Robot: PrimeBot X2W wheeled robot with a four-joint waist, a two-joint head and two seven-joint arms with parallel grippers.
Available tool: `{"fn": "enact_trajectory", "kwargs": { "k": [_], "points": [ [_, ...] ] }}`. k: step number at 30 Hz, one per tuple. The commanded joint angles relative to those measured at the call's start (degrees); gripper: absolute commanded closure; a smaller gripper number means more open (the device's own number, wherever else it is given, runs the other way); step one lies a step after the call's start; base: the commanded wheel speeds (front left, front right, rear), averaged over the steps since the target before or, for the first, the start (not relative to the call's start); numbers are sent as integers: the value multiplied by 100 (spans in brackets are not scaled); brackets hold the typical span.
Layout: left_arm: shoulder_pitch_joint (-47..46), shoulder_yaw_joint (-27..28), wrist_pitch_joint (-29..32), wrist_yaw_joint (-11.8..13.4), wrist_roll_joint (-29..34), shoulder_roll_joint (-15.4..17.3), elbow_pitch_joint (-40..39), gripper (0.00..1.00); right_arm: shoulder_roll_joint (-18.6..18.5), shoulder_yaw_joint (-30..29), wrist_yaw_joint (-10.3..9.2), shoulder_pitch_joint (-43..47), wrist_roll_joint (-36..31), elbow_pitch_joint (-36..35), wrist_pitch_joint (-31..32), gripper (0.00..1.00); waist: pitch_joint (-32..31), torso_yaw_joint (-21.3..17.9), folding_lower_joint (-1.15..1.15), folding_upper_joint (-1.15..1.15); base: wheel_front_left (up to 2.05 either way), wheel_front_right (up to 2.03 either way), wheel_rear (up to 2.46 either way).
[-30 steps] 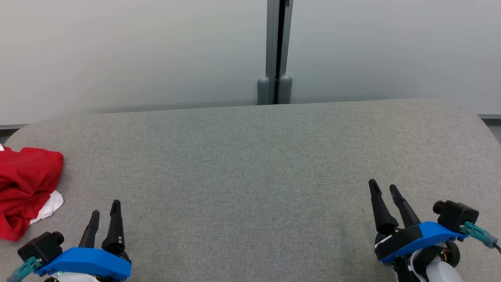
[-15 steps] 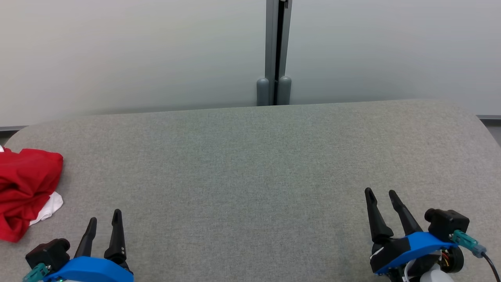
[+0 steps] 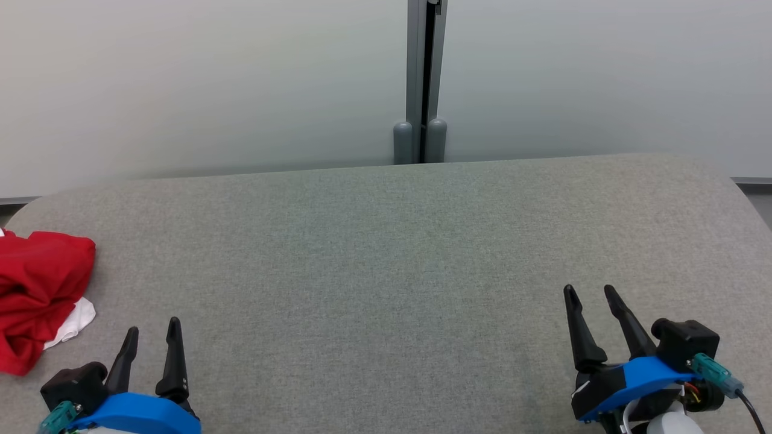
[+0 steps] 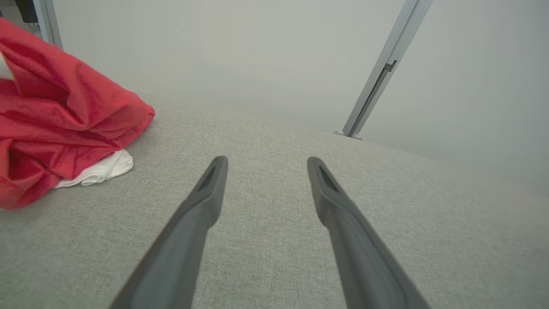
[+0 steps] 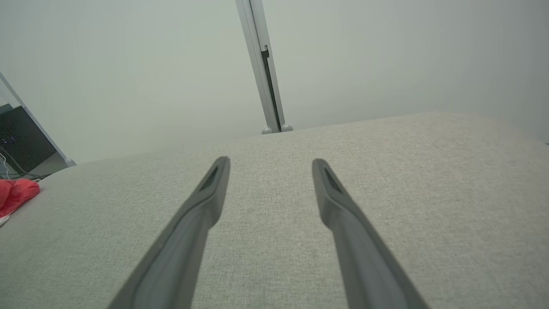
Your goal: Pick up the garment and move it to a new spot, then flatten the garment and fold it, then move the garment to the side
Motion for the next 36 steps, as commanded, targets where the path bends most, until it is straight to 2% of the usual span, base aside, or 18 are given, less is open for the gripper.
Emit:
{"fn": "enact_trajectory", "kwargs": {
  "k": [1, 16, 36],
  "points": [
    [-88, 57, -61, -47, 140, 35, -28, 0, -30, -46, 10, -77, -131, -62, -65, 0, -7, -5, 0, 0, 0, 0, 0],
    [113, 282, -234, -50, 949, -139, 191, 0, -38, -212, 12, 146, -698, 46, -240, 0, -125, -49, 0, 0, 0, 0, 0],
    [159, 195, -432, -48, 1708, -63, 482, 0, -47, -144, 8, 100, -1530, 410, -439, 0, -153, -54, 0, 0, 0, 0, 0]
  ]
}}
